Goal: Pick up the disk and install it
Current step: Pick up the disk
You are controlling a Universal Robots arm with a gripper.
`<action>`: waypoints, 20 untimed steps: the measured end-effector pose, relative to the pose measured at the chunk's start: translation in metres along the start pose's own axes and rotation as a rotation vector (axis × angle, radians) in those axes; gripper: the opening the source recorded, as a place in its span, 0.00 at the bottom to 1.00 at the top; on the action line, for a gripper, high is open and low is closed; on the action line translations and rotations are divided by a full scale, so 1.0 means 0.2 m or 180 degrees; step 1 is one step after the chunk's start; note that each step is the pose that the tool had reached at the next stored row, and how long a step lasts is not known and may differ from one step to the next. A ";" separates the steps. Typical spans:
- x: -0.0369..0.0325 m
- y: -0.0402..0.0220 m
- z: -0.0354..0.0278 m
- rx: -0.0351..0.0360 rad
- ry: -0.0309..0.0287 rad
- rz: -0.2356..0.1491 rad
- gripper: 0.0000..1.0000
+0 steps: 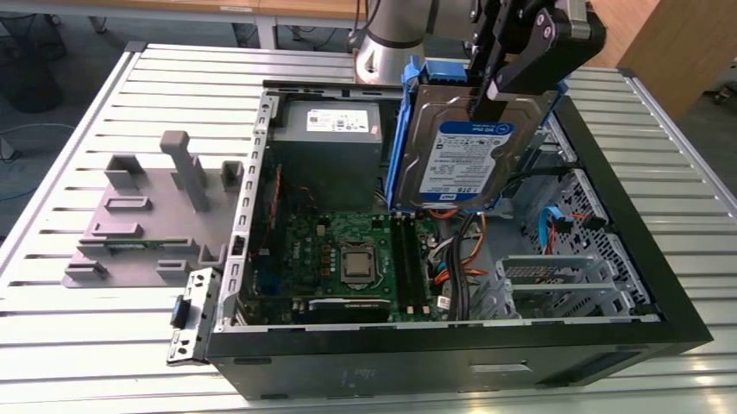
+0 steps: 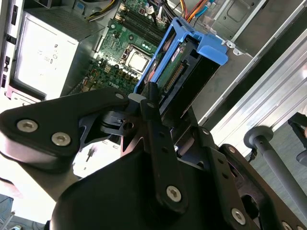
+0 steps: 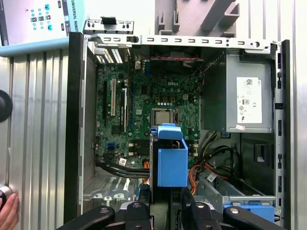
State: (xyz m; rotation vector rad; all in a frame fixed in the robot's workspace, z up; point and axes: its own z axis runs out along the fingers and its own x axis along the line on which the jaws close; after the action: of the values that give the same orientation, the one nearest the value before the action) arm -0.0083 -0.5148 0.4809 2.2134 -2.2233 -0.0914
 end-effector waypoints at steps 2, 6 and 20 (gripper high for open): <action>0.000 0.000 0.000 0.0000 0.0000 0.0000 0.35; 0.000 -0.001 0.000 0.0000 0.0000 0.0000 0.35; 0.043 -0.092 -0.002 -0.0001 0.0000 0.0000 0.35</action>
State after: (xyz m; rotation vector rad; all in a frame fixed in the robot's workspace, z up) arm 0.0100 -0.5235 0.4801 2.2133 -2.2232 -0.0917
